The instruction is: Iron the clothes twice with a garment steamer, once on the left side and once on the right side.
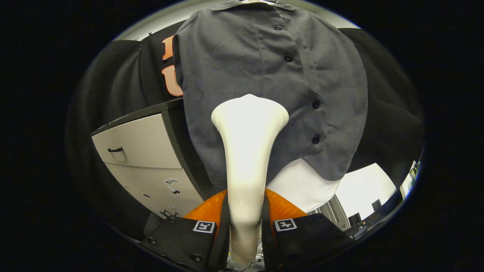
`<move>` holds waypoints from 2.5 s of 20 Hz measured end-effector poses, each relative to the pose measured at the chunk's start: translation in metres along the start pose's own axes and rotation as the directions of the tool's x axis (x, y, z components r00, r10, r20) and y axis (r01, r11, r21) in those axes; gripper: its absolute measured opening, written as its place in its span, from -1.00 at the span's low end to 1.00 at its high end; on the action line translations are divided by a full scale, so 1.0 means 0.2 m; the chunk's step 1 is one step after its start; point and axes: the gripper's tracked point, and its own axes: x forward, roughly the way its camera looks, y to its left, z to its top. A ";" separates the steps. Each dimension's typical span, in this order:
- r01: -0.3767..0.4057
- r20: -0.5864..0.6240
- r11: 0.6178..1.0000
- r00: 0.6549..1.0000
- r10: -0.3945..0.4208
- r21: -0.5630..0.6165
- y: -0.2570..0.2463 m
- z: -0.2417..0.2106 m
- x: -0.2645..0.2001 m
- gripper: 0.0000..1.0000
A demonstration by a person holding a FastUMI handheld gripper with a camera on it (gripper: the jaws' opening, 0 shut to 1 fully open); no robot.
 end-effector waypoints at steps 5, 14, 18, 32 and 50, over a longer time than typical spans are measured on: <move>-0.035 0.096 0.999 0.995 0.036 -0.015 0.03 0.21 -0.18 -0.14; -0.026 0.279 0.998 0.960 0.039 -0.052 -0.05 0.73 -0.51 -0.14; -0.014 0.334 0.999 0.942 0.030 -0.051 -0.17 0.99 -0.60 -0.15; 0.077 0.390 0.997 0.919 -0.061 -0.026 -0.67 1.49 -0.50 -0.15; 0.076 0.312 0.996 0.948 -0.061 -0.038 -0.79 1.48 -0.26 -0.15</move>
